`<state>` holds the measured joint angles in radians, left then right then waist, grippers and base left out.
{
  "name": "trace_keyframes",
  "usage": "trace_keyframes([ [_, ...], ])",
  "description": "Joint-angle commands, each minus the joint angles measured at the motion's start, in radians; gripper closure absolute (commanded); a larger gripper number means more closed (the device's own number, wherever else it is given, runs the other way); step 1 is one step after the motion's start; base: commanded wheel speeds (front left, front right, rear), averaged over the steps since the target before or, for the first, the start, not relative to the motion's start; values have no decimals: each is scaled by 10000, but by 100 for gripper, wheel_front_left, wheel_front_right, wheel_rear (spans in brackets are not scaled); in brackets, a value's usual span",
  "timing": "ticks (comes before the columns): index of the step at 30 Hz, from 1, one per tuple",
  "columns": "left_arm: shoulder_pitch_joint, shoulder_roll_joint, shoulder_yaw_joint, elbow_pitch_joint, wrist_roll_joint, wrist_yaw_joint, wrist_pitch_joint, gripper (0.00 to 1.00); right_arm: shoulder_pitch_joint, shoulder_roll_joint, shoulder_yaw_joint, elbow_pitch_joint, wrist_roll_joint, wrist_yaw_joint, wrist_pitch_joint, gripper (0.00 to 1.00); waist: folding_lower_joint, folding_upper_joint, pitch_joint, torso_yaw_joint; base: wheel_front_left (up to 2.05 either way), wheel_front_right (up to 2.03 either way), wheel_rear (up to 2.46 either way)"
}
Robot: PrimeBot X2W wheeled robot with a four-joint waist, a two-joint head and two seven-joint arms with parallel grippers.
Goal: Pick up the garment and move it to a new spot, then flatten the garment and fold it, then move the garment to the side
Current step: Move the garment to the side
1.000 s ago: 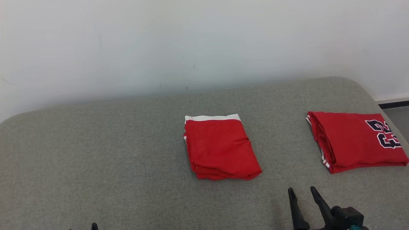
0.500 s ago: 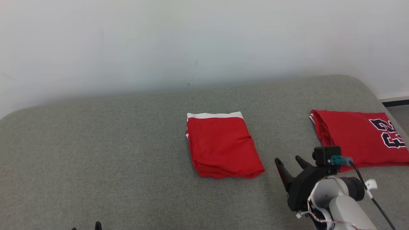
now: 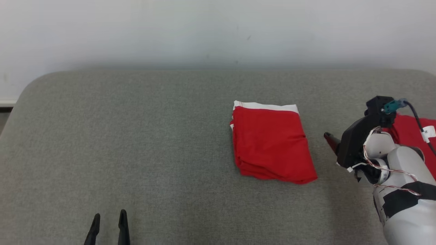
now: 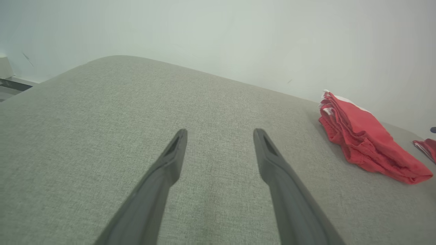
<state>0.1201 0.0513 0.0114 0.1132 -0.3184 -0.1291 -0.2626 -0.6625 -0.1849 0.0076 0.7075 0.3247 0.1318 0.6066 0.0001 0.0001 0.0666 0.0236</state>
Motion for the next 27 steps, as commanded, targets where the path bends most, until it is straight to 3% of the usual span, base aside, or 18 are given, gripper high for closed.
trace_keyframes([
  [1,-176,-16,-53,-73,-78,10,-23,0,-201,-70,-180,172,-181,-29,-29,0,-1,-1,944,916,0,0,0],
  [14,-529,-16,-586,-355,-110,192,-23,0,-721,737,-1612,1839,-1630,-29,236,0,-1,-1,1666,1514,0,0,0],
  [19,-516,-16,-720,-384,-161,277,-23,0,-558,1168,-1436,2309,-1934,20,856,0,-1,-1,1725,1535,0,0,0],
  [20,-512,-15,-743,-390,-158,304,-25,0,-546,1240,-1297,2306,-1896,30,972,65,-1,-1,1732,1528,0,0,0],
  [21,-507,-15,-766,-397,-158,320,-23,0,-555,1255,-1141,2254,-1910,31,1039,100,-1,-1,1736,1515,0,0,0],
  [27,-459,-15,-846,-509,-253,407,-25,0,-768,451,-147,1580,-1976,-9,1078,100,-1,-1,1695,1215,0,0,0],
])
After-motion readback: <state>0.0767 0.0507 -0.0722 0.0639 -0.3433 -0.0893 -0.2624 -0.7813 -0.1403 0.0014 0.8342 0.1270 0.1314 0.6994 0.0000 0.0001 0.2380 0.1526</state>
